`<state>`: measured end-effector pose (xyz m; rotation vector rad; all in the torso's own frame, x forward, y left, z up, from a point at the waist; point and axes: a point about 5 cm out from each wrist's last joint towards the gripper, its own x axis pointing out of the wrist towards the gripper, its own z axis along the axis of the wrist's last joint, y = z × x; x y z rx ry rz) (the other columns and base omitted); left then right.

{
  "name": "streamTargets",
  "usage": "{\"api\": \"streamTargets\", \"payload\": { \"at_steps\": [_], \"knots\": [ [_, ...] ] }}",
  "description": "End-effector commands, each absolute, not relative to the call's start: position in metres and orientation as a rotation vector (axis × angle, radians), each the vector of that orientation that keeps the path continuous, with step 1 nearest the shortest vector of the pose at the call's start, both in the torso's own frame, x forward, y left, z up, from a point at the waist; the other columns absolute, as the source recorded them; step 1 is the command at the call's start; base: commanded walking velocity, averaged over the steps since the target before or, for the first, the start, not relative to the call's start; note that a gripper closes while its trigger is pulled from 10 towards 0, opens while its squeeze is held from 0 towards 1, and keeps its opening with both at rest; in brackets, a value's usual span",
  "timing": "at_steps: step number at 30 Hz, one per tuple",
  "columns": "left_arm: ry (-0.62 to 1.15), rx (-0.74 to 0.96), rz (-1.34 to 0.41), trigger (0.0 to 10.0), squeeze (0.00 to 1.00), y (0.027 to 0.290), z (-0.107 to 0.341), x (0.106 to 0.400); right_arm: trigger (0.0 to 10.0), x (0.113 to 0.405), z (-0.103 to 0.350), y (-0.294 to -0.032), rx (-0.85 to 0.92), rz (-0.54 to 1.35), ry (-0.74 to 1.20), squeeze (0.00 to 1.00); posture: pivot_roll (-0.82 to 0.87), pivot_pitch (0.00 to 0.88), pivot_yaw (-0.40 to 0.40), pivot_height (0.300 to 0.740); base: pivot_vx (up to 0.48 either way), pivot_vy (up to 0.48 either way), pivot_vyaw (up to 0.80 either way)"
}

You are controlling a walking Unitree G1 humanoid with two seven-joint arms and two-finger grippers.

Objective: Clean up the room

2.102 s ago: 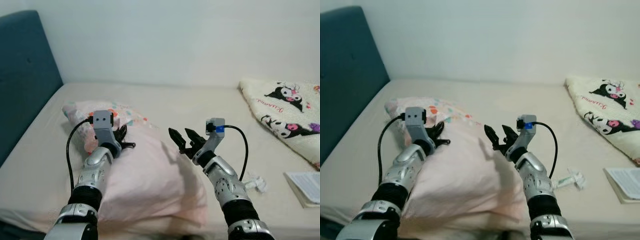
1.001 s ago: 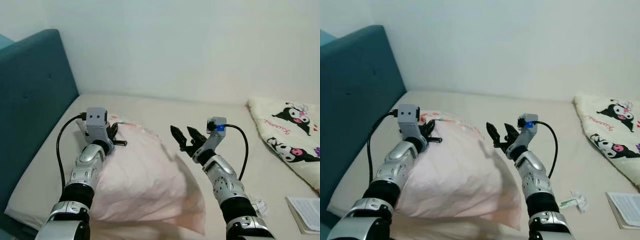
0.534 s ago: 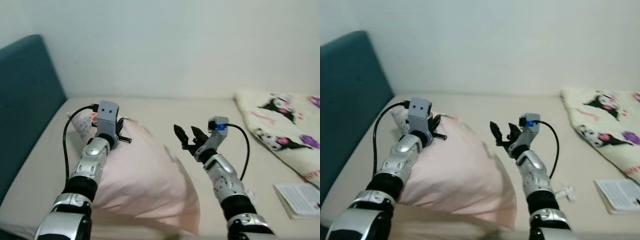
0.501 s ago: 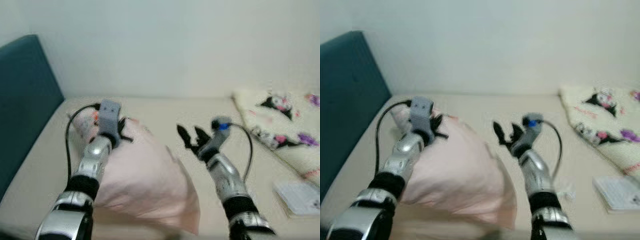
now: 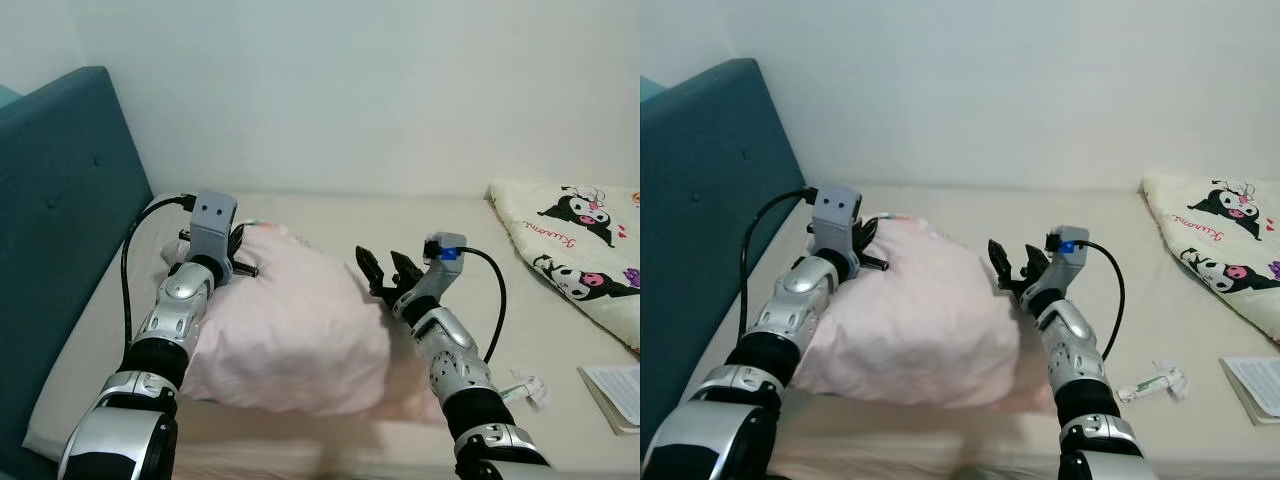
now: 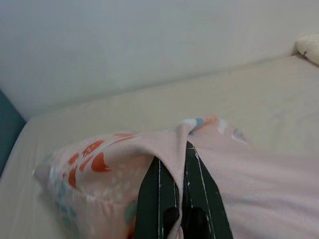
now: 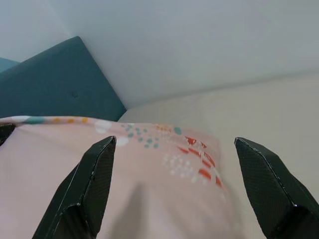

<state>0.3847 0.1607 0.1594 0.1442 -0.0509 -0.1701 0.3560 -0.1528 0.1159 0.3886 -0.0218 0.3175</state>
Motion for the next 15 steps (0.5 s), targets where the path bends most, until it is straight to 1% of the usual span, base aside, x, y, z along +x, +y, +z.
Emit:
{"api": "streamTargets", "payload": {
  "at_steps": [1, 3, 13, 14, 15],
  "knots": [
    [-0.114, 0.151, -0.137, 10.0, 0.00, 0.1671, 0.1697, 0.3857, 10.0, 0.3568, 0.1157, -0.1524, 0.390, 0.314, -0.025, 0.00, -0.08, 0.000, -0.001, 0.740, 0.000, 0.322, 0.00],
    [-0.108, 0.147, -0.123, 10.0, 0.00, 0.1705, 0.1673, 0.3847, 10.0, 0.3567, 0.1158, -0.1528, 0.388, 0.312, -0.027, 0.00, -0.08, 0.000, -0.001, 0.740, 0.000, 0.326, 0.00],
    [-0.112, 0.148, -0.130, 10.0, 0.00, 0.1703, 0.1676, 0.3842, 10.0, 0.3567, 0.1158, -0.1537, 0.388, 0.309, -0.028, 0.00, -0.08, 0.000, 0.000, 0.740, 0.000, 0.330, 0.00],
    [-0.137, 0.155, -0.150, 10.0, 0.00, 0.1643, 0.1740, 0.3861, 10.0, 0.3561, 0.1149, -0.1554, 0.391, 0.299, -0.029, 0.00, -0.08, 0.000, 0.003, 0.740, 0.000, 0.345, 0.00],
    [-0.137, 0.155, -0.150, 10.0, 0.00, 0.1643, 0.1740, 0.3861, 10.0, 0.3561, 0.1149, -0.1554, 0.391, 0.299, -0.029, 0.00, -0.08, 0.000, 0.003, 0.740, 0.000, 0.345, 0.00]
  ]
}}
